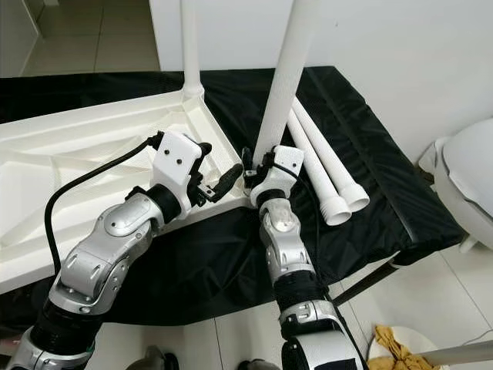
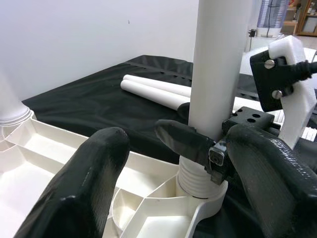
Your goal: Building children table
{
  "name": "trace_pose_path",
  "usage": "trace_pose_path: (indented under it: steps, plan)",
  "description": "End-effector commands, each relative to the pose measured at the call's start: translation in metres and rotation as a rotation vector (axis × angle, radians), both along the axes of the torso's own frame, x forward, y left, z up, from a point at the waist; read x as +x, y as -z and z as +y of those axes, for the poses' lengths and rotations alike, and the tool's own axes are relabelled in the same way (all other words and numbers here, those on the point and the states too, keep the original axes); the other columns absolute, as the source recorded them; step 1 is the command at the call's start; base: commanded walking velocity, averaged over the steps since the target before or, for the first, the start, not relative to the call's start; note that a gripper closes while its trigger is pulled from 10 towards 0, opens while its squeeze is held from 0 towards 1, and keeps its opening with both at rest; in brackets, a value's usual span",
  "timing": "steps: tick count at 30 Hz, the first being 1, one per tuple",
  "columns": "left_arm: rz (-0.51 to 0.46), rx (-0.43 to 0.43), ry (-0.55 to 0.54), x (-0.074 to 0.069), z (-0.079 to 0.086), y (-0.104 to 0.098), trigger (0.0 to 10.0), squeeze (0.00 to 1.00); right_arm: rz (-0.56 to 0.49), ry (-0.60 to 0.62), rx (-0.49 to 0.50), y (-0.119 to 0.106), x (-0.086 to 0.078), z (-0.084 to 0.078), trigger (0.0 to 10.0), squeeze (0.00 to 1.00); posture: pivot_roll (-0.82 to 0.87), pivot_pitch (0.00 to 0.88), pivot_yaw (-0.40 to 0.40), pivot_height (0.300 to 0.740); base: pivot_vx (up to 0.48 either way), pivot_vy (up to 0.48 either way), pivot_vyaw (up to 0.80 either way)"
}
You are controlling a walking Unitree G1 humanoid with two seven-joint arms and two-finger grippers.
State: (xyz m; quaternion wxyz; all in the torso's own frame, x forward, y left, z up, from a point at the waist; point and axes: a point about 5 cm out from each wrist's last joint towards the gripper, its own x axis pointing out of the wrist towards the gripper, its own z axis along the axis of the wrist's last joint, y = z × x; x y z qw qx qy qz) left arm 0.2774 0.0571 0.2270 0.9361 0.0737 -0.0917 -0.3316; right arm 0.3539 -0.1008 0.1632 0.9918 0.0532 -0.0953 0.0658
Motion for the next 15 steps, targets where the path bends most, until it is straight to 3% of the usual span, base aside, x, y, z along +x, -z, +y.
trace_pose_path:
  steps: [1,15]
  plan:
    - [0.008,0.009,0.013,-0.003,-0.003,0.002,10.0,0.0,0.132,0.013,0.001,0.027,-0.002,-0.006,10.0,0.0,0.03,0.095,-0.04,0.74,0.0,0.0,0.0]
    - [0.008,0.011,0.012,-0.004,-0.003,0.002,10.0,0.0,0.158,-0.077,-0.022,0.04,-0.01,-0.01,10.0,0.0,0.03,0.099,-0.038,0.74,0.0,0.0,0.0]
